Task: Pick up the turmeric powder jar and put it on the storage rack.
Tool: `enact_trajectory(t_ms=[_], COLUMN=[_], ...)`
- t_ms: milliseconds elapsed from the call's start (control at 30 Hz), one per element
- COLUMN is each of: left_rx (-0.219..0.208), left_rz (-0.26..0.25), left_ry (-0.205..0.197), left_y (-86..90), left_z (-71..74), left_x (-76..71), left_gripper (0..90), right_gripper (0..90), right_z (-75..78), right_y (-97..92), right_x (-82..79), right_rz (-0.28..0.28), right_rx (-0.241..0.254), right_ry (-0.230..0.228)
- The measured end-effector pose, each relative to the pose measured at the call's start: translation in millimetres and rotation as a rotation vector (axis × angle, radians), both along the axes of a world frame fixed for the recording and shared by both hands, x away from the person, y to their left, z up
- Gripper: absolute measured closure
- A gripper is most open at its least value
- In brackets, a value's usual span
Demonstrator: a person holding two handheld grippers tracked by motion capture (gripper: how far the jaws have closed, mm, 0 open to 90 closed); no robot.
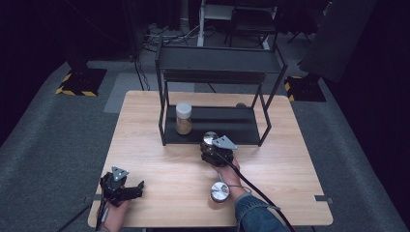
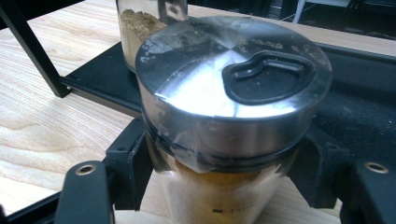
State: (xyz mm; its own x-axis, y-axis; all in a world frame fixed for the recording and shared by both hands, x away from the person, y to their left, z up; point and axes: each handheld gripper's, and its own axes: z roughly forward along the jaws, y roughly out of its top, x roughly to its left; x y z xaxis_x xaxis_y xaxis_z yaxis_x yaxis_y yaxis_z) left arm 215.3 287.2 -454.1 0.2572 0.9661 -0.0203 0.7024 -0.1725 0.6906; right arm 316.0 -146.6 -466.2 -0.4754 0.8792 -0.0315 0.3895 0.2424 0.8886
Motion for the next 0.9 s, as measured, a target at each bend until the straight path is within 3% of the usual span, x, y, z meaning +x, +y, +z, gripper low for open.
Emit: enact_trajectory(t_ms=[167, 433, 900], left_rx=[0.000, 0.000, 0.000], left_rz=[0.000, 0.000, -0.001], left_ry=[0.000, 0.000, 0.000], left_y=[0.0, 0.1, 0.2], left_z=[0.0, 0.0, 0.0], left_x=[0.0, 0.0, 0.0], left_gripper=[1.5, 1.5, 1.5], right_gripper=[30.8, 30.8, 30.8], right_z=[1.8, 16.3, 46.0], right_y=[2.1, -1.7, -4.7], right_x=[-3.0, -3.3, 15.1], right_rz=[0.008, 0.002, -0.044], right_rx=[-0.024, 0.000, 0.017], right_ry=[-0.021, -0.035, -0.044])
